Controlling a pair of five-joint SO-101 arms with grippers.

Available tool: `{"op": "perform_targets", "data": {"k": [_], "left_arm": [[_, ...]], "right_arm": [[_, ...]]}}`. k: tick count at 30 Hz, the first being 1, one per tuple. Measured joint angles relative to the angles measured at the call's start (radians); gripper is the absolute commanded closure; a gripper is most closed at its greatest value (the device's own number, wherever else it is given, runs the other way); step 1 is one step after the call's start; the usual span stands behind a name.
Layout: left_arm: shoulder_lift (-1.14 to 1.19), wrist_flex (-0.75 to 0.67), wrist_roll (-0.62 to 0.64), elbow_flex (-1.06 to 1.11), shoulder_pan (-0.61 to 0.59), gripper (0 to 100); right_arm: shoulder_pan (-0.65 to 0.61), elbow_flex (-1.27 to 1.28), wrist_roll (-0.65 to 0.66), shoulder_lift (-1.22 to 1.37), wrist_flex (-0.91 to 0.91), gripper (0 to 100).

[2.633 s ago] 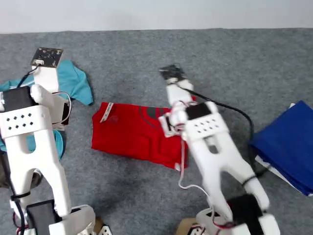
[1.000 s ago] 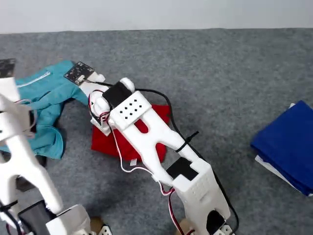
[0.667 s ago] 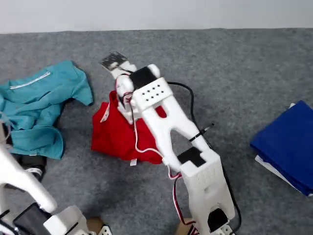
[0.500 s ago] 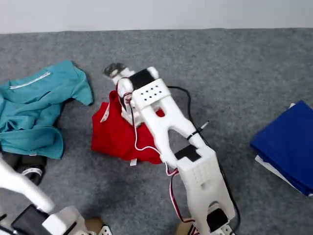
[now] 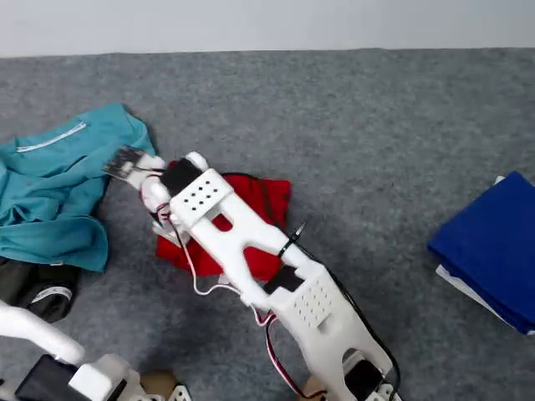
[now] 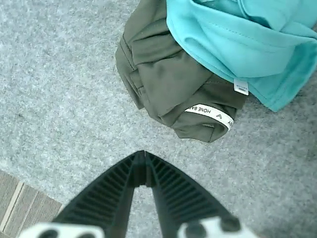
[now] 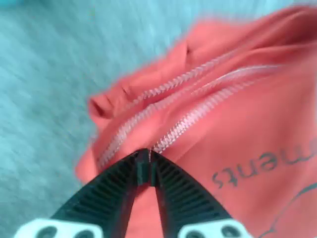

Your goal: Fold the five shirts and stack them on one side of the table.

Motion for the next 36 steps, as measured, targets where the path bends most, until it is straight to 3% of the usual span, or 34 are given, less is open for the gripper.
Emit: {"op": "perform_targets", "data": {"k": [9,14,20,31,36], "left_arm": [[0.0,0.0,-0.005,0.0,-0.002,100],[0.0,0.0,-0.005,0.0,-0.002,100],[0.0,-0.003,-0.005,0.0,-0.002,100],[0.0,-0.014,-0.005,0.0,-0.002,100],[0.0,-0.014,-0.005,0.0,-0.002,100]], "right_arm": [[0.02,-0.221,0.003,0.0,0.044,98.8],[0.041,-0.245,0.005,0.005,0.186,98.8],[0.037,-0.245,0.005,0.074,0.193,98.8],[-0.044,-0.253,0.006,0.239,-0.061,98.8],[-0.044,-0.361,0.006,0.241,-0.068,98.8]]}}
